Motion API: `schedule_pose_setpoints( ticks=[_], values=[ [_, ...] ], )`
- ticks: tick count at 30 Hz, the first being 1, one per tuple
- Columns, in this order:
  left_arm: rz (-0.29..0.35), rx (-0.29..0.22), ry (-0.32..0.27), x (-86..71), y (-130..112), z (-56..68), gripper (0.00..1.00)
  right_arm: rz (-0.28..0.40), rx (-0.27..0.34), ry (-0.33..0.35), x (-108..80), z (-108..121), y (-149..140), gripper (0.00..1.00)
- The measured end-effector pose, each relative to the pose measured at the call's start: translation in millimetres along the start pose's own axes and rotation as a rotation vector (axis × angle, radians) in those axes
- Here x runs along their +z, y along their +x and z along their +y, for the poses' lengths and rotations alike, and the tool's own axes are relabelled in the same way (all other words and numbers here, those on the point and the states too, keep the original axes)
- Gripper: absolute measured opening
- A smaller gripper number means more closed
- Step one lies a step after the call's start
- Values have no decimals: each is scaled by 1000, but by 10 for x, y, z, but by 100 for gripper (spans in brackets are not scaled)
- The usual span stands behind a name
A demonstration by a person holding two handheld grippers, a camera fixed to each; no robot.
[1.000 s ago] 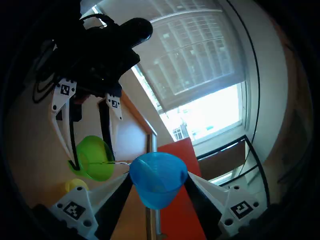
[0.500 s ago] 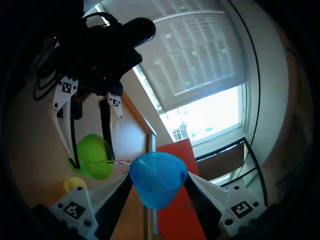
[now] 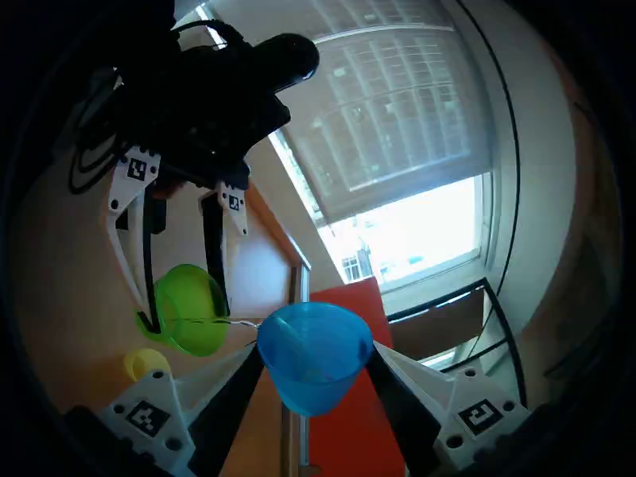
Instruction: Pour water
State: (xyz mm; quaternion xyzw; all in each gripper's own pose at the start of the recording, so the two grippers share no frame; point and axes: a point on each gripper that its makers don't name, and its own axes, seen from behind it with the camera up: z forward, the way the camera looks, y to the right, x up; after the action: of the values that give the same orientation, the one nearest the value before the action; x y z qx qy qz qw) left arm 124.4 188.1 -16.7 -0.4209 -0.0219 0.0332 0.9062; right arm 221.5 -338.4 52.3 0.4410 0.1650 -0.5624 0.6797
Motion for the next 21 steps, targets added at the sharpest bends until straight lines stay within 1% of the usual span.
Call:
schedule_pose_setpoints(
  ticks=[21],
  values=[
    [1, 4, 0, -8, 0, 11, 90, 0, -36, -5, 1, 29, 11, 90]
  ],
)
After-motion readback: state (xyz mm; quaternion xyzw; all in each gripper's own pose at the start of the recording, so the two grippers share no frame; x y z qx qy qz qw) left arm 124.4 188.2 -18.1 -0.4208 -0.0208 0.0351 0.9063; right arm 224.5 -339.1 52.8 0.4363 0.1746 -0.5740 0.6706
